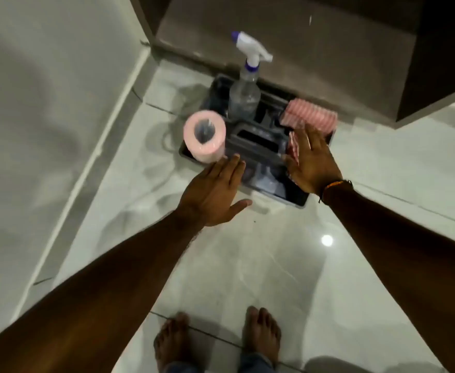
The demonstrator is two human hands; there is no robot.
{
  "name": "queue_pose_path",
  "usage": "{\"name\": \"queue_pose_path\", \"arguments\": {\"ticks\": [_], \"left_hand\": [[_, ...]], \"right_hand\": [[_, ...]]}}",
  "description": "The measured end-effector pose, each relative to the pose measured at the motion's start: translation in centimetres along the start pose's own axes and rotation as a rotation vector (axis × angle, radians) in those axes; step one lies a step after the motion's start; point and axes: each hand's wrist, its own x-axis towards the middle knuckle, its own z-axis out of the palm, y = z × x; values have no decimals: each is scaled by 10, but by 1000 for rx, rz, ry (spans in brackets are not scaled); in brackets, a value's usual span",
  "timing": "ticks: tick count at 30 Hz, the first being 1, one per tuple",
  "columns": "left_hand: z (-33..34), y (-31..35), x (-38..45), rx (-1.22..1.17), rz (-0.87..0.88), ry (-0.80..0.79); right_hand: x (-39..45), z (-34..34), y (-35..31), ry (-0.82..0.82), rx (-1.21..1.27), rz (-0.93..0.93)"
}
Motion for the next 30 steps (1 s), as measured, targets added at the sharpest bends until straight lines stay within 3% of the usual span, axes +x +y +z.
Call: {"name": "queue_pose_path", "arguments": {"ticks": [4,11,17,23,30], "left_hand": [[66,-6,9,46,-1,-51],[114,-13,19,64,-11,-2],[105,-22,10,12,-9,-25],[64,-38,-51,-40,-113,-55],[20,-60,-149,-103,-343,-69]], "right_hand": [[10,48,20,-106,-22,108],[11,72,23,-42,-26,115],[15,57,17,106,138,184],[-22,25,-20,209,339,218],[-86,2,-112,170,454,150]]}}
